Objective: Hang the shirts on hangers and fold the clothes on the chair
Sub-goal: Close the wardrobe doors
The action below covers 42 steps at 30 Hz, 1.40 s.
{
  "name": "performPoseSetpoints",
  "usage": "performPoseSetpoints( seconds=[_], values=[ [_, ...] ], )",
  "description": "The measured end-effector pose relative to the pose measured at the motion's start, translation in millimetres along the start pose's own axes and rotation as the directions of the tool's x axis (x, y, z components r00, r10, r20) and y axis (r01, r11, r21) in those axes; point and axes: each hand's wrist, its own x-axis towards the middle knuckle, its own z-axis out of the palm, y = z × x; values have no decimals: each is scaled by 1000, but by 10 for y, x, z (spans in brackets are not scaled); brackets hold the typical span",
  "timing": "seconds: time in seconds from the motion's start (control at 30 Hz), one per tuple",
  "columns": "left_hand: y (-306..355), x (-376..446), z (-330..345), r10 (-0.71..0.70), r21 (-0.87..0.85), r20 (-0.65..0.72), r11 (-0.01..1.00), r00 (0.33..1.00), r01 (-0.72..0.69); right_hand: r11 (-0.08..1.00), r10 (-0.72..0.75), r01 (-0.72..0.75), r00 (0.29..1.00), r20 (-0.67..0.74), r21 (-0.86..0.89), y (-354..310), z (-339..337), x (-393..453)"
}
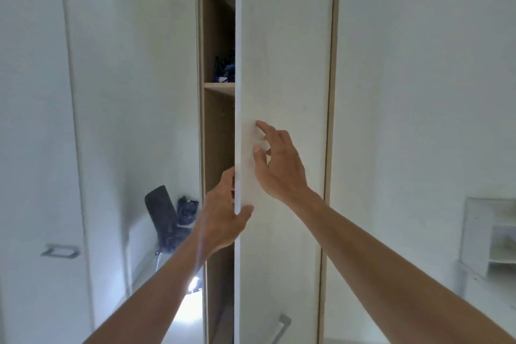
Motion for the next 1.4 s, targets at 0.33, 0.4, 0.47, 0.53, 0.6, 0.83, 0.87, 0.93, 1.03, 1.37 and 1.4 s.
performPoseSetpoints(
  seconds=[0.33, 0.4, 0.47, 0.53, 0.6, 0.83, 0.87, 0.93, 1.03, 1.37, 1.4],
  values=[
    [-1059, 570, -498, 113, 270, -6, 957, 994, -107, 981, 123, -110, 990, 75, -160, -141, 1073, 449],
    [-1165, 668, -504, 204, 507, -27, 846, 979, -162, 975, 129, -108, 987, 100, -192, -131, 1223, 483],
    [-1268, 846, -520, 252, 656, 11, 728, 968, -197, 969, 122, -96, 987, 102, -228, -84, 1347, 579],
    [-1363, 1012, -473, 239, 716, 57, 667, 969, -206, 962, 134, -105, 986, 97, -252, -15, 1418, 696],
    [-1444, 1154, -403, 241, 746, 45, 637, 970, -193, 954, 143, -112, 985, 95, -279, 81, 1497, 806],
    [-1837, 1780, -123, 281, 769, -94, 630, 955, -109, 907, 136, -105, 990, 47, -407, 514, 1730, 1220],
    [-1888, 1890, -91, 297, 758, -109, 642, 949, -113, 901, 125, -97, 991, 39, -423, 586, 1760, 1297],
    [-1977, 2103, -57, 309, 744, -143, 660, 940, -103, 888, 92, -81, 996, 3, -452, 721, 1812, 1449],
    [-2076, 2425, -61, 297, 730, -197, 680, 934, -62, 868, 45, -69, 997, -60, -492, 915, 1902, 1712],
    [-2442, 2855, 100, 276, 699, -182, 711, 944, -73, 835, -88, -42, 974, -208, -549, 1417, 2320, 2044],
    [-2470, 2888, 116, 277, 698, -178, 712, 944, -78, 830, -97, -42, 971, -219, -556, 1452, 2360, 2062]
  ],
)
